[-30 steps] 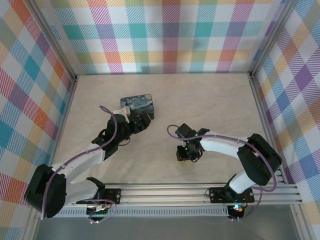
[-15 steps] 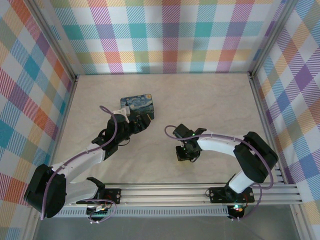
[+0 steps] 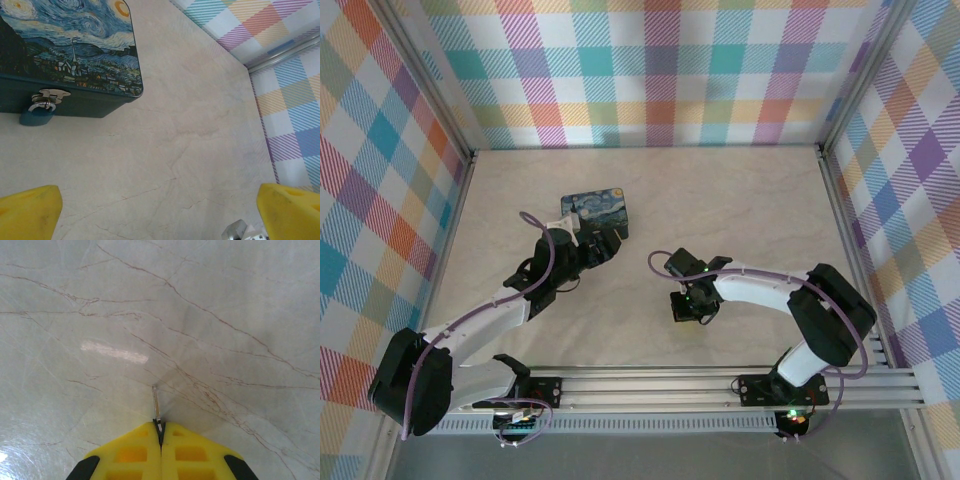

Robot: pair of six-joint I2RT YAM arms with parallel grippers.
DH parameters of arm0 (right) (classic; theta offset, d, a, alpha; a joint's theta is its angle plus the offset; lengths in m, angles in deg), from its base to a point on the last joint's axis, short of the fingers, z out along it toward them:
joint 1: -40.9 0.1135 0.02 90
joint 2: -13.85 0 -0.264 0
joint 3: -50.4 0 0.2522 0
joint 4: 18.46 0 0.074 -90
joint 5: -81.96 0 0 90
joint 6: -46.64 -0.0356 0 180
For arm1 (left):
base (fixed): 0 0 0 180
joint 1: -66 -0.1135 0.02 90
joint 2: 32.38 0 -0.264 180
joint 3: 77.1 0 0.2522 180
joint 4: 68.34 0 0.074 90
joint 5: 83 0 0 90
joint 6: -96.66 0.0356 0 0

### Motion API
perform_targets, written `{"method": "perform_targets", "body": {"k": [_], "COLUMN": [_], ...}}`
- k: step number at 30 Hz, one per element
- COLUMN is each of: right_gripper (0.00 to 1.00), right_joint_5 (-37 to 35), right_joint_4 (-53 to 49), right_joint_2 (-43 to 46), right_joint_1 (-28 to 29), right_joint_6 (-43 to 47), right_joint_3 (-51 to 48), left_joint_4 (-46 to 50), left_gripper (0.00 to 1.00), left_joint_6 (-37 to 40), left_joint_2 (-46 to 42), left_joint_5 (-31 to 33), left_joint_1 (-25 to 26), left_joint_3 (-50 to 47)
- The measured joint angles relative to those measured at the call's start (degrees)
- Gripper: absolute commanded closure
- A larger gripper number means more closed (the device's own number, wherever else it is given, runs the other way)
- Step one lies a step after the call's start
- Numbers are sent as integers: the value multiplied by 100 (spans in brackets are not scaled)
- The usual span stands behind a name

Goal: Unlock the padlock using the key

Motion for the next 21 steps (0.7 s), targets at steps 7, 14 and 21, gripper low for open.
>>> {"method": "perform_targets", "body": {"k": [7,14,21], "right_gripper": [100,100,100], "right_joint_5": [-144,-225,-203], "right_joint_4": [-9,26,234], "right_joint_2": [111,533,1121], "right_joint_1": [0,0,-17], "right_joint_6": [4,197,780], "right_joint_3": [-4,-48,-131], "left_joint_4": [13,26,-280], "left_gripper": [0,4,9], "left_joint_6": [0,2,55], "left_joint_2": [2,0,0], "left_joint_5": [-2,-72,-623], "left_joint_1": [0,0,2], "left_joint_3": [11,131,170]}}
